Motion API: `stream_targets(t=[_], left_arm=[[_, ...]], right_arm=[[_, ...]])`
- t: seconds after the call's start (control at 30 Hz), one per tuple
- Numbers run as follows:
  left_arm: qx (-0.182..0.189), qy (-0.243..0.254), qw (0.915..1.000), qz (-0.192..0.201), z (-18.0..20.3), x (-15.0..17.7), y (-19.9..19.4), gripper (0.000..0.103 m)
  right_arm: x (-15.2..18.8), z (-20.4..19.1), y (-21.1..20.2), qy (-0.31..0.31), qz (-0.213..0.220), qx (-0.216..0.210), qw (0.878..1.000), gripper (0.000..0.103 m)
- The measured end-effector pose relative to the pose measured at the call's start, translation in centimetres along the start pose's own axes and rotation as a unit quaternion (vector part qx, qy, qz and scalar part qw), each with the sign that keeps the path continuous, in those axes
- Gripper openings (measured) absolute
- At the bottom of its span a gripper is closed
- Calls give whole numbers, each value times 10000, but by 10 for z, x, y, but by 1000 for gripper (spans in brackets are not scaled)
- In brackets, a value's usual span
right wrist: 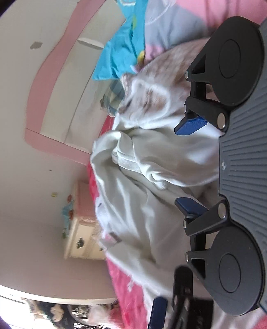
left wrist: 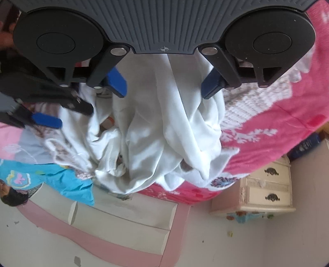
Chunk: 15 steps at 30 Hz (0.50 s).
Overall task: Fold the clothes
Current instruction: 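Reach into the white clothes heap and close both grippers on the white sweatshirt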
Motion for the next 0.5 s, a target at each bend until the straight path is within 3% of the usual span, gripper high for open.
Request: stream_targets(t=[0.1,0.2,0.23,0.27,0.37,0.5], left_arm=[[-98,22,9999,-28,-3,0,15,61],[-199,64,9998,-66,-5,0,26,52],[-222,78,9997,-61,-6,0,28,42],[-228,75,9997,-58,-7,0,30,35],[-51,-89,9999,0,-16,1,26,17],[193,-270,9992,225,-24,5,9,9]], right_arm=[[-1,1,24,-47,-217,257,9994,59],[1,8,36,102,-348,406,9985,31],[2,12,32,316,-284,337,9985,17],[3,16,26,517,-207,277,9981,12],[5,26,-4,1039,184,194,9942,10],[6,41,-52,1620,751,-122,9839,10]])
Point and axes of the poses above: each gripper's, at about its wrist camera, not at the fingertips, and y roughly the way its jaws point, z to its right, x to its underside, the point moved 1 cm from there along y, roughly the way its jaws point, and after that the axes turned 1 degree about -x, right-handed, at the moved point
